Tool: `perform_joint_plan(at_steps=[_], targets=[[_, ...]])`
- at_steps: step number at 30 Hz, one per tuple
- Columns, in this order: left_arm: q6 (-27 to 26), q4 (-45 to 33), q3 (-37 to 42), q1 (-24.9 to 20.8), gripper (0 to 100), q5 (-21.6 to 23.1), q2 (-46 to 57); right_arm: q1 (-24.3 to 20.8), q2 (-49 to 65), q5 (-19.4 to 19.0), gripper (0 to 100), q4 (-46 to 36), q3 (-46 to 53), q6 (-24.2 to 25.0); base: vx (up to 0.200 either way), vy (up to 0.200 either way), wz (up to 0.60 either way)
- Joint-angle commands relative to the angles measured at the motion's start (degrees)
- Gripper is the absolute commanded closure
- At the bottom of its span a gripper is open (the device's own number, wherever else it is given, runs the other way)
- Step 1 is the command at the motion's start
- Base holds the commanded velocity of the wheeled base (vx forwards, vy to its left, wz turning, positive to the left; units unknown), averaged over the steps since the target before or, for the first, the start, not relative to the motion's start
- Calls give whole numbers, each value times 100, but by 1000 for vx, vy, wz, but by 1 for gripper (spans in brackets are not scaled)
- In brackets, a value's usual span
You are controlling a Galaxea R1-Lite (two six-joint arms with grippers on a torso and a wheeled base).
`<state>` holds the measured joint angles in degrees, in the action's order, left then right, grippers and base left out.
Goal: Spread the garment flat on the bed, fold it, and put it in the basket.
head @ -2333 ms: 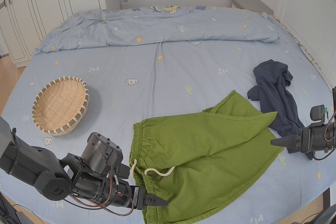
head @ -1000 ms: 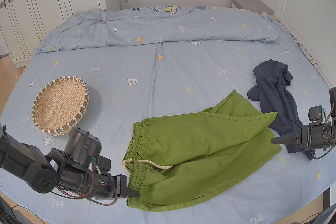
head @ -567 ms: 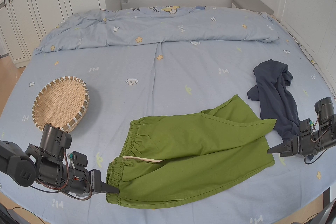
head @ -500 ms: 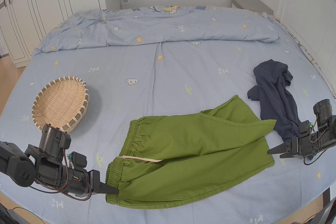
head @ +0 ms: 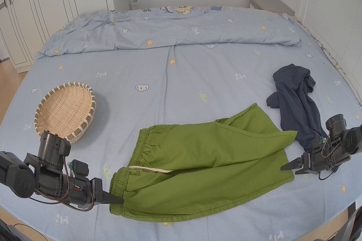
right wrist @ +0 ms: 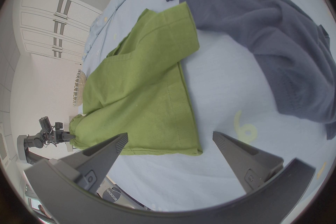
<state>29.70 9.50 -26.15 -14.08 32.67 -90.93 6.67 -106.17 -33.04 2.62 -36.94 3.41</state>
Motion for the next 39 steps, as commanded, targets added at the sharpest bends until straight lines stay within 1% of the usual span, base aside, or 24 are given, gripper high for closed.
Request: perform_joint_plan(at_steps=[1, 6, 9, 12, 13, 19, 27, 29, 31, 34, 39], targets=[[1, 0, 13, 19, 100, 2, 5, -148, -405, 43, 0, 28, -147, 10, 0, 0, 0], [1, 0, -4, 11, 100, 11, 14, -192, -704, 43, 0, -34, -437, 19, 0, 0, 0], [1, 0, -13, 11, 100, 46, 23, -227, -862, -36, 0, -34, -516, 10, 0, 0, 0], [1, 0, -13, 19, 100, 90, 31, -263, -871, -71, 0, 2, -534, 10, 0, 0, 0], [1, 0, -13, 19, 100, 117, 23, -280, -871, -168, 0, 28, -543, 10, 0, 0, 0], [10, 0, -13, 28, 100, 108, 14, -350, -800, -388, 0, 19, -525, 37, 0, 0, 0], [1, 8, -13, 28, 100, 108, -4, -377, -730, -414, 0, -16, -499, 45, 0, 0, 0], [1, 8, -13, 151, 100, 117, 5, -377, -660, -440, 0, -16, -437, 37, 0, 0, 0], [-8, 17, -31, 221, 100, 152, -13, -368, -554, -537, 0, -7, -367, 37, 0, 0, 0], [-8, 61, -13, 292, 100, 292, -13, -342, -457, -810, 0, -7, -332, 45, 0, 0, 0], [-8, 131, 13, 301, 100, 363, -13, -342, -449, -827, 0, -16, -340, 45, 0, 0, 0]])
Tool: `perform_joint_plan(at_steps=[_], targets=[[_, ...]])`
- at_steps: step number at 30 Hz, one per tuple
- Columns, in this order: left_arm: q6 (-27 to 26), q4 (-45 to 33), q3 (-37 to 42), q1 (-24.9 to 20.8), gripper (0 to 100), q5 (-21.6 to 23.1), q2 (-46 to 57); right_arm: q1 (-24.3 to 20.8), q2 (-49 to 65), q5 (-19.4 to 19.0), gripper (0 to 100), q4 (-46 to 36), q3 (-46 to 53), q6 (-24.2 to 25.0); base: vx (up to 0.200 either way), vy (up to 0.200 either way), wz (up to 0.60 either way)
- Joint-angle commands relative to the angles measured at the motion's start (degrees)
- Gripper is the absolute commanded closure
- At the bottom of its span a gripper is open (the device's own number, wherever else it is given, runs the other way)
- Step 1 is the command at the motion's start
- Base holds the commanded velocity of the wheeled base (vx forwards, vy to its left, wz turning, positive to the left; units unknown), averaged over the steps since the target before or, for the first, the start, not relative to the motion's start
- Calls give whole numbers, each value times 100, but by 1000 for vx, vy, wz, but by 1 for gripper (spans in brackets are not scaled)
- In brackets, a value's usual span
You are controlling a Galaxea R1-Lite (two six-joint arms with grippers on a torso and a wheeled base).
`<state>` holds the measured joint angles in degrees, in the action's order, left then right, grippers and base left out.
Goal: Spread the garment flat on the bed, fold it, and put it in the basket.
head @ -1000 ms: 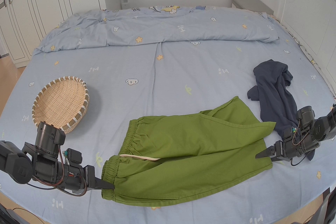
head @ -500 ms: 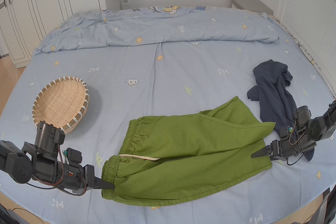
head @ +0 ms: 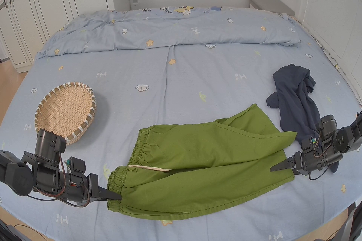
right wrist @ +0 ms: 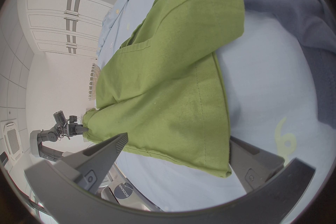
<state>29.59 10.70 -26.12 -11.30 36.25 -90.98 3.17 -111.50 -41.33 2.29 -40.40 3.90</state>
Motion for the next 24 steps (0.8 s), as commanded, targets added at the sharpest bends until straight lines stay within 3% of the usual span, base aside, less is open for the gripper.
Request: perform_joint_plan(at_steps=[1, 24], targets=[[3, 11, 11, 31, 100, 4, -8, 8, 75, 2, 0, 17, 23, -3, 0, 0, 0], [-85, 2, 46, 40, 100, 13, -60, 149, 40, -33, 0, 140, 76, -21, 0, 0, 0]])
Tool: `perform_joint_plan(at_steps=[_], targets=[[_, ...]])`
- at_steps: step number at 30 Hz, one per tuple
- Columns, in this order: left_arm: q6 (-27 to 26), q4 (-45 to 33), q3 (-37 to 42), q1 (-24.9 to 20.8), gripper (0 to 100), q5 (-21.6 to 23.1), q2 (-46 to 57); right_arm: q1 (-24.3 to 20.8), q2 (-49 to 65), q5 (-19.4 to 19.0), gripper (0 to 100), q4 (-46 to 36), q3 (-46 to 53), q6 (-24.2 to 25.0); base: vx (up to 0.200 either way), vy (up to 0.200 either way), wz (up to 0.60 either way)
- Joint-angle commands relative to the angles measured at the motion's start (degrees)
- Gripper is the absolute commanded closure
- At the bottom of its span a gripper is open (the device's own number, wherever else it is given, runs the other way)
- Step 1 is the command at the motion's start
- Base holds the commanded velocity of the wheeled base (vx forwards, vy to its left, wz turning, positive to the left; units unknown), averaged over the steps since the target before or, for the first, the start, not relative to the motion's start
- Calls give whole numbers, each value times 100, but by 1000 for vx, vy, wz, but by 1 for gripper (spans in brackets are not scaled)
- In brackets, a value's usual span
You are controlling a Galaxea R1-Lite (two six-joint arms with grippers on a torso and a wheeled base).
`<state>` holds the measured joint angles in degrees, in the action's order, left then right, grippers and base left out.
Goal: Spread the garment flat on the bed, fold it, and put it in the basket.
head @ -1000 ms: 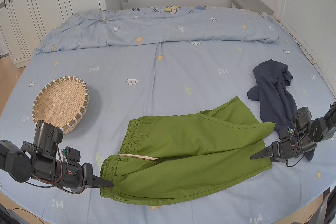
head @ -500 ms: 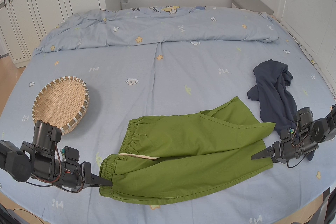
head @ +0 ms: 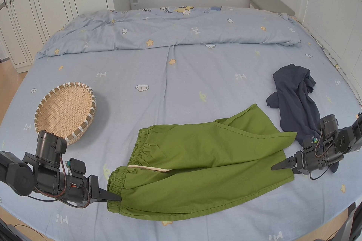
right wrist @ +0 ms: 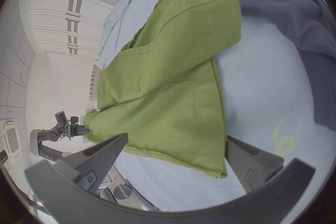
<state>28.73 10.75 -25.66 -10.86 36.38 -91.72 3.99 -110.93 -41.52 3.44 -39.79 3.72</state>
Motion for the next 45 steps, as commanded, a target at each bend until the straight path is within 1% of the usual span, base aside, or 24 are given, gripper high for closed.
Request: perform_joint_plan(at_steps=[1, 4, 5, 18, 20, 21, 23, 26, 27, 29, 31, 35, 38, 40, 43, 45], targets=[[1, -3, 0, -4, 100, 1, 14, 67, -25, -14, 0, 43, 15, -11, 0, 0, 0], [1, -3, 0, -4, 100, 1, 32, 76, -42, -14, 0, 122, 15, -3, 0, 0, 0], [1, -3, 0, -4, 100, 1, 32, 85, -42, -5, 100, 122, 15, -3, 0, 0, 0], [1, -3, 9, 5, 100, 1, 14, 67, -51, -5, 100, 78, -11, 24, 0, 0, 0], [-8, -3, 9, 84, 100, 1, -4, 67, -16, 4, 100, 34, 33, 24, 0, 0, 0], [-43, 6, 9, 225, 100, 1, -4, 67, -16, 4, 100, 34, 33, 24, 0, 0, 0], [-210, -3, 9, 401, 100, 1, -48, 67, 98, 48, 100, -71, 173, 6, 0, 0, 0], [-861, -64, 26, 823, 100, 63, -399, 94, 344, 109, 100, -115, 437, -20, 0, 0, 0], [-1124, -73, 35, 1016, 100, 186, -522, 94, 441, 197, 100, -98, 604, -29, 0, 0, 0], [-1318, -73, 52, 1183, 100, 317, -645, 94, 538, 329, 100, -71, 762, -38, 0, 0, 0], [-1564, -64, 114, 1420, 100, 405, -865, 32, 705, 593, 100, -45, 1096, -47, 0, 0, 0], [-1854, -82, 237, 1552, 100, 414, -891, 6, 889, 751, 100, 69, 1448, -55, 0, 0, 0], [-1871, -100, 351, 1534, 100, 414, -856, -56, 1021, 777, 100, 236, 1738, -47, 0, 0, 0], [-1889, -117, 466, 1534, 100, 414, -856, -56, 1118, 865, 100, 377, 1975, -47, 0, 0, 0], [-1898, -108, 545, 1543, 100, 405, -856, -56, 1144, 918, 100, 438, 2098, -55, 0, 0, 0], [-1986, -100, 668, 1543, 100, 405, -891, -47, 1135, 979, 100, 579, 2292, -55, 0, 0, 0]])
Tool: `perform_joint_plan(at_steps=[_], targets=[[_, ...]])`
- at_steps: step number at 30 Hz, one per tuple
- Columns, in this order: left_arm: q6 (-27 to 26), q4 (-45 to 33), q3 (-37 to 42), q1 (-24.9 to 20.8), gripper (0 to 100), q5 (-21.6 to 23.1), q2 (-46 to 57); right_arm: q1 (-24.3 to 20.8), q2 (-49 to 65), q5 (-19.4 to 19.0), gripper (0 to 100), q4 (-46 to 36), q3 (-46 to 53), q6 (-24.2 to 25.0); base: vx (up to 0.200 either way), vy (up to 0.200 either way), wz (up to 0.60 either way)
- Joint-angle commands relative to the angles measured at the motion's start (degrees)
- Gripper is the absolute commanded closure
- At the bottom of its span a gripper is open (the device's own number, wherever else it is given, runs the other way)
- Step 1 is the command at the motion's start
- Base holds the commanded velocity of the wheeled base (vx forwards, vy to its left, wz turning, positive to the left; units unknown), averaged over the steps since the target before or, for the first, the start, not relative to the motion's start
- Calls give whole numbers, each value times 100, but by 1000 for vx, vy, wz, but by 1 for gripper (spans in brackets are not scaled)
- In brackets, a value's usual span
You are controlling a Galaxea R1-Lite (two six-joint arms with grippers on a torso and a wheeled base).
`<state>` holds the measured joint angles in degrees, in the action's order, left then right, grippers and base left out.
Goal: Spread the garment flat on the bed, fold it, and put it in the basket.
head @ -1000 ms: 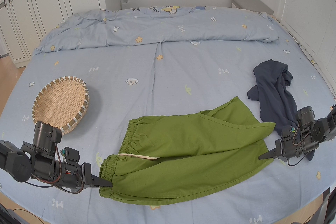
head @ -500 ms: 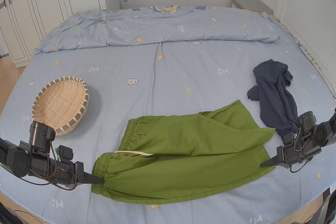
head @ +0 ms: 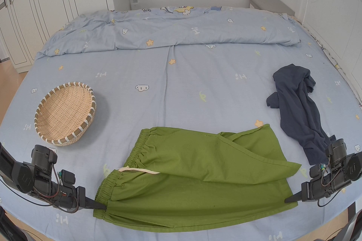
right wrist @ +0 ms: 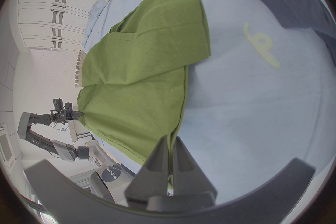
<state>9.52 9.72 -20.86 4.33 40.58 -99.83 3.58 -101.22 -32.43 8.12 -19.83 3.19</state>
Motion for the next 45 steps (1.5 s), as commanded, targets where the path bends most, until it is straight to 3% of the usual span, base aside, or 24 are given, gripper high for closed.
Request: perform_joint_plan(at_steps=[1, 13, 14, 16, 17, 25, 28, 32, 39, 45], targets=[[-152, 4, 223, 24, 100, -6, -98, 20, 146, 79, 100, 199, 357, -3, 0, 0, 0], [-363, 13, 170, -28, 100, 2, -248, 72, 67, 52, 100, 788, 560, -3, 0, 0, 0], [-363, 13, 170, -28, 0, 2, -256, 72, 58, 61, 100, 788, 568, -3, 0, 0, 0], [-363, 22, 161, -28, 0, 2, -248, 81, 67, 52, 100, 788, 568, 6, 0, 0, 0], [-363, 22, 161, -11, 0, 2, -248, 81, 67, 52, 0, 779, 568, 6, 0, 0, 0], [-328, 22, 152, 112, 0, -15, 245, 266, 234, 114, 0, 788, 630, -12, 0, 0, 0], [-302, -14, -138, 429, 0, 11, 702, 345, 524, 149, 0, 788, 639, -29, 0, 0, 0], [-126, -75, -612, 516, 0, 20, 1009, 450, 1034, 149, 0, 770, 639, -38, 0, 0, 0], [67, -295, -1790, 367, 0, 284, 1053, 424, 2300, 96, 0, 726, 612, 23, 0, 0, 0], [50, -242, -2845, -37, 0, 591, -1, 424, 2590, 87, 0, 717, 639, 23, 0, 0, 0]])
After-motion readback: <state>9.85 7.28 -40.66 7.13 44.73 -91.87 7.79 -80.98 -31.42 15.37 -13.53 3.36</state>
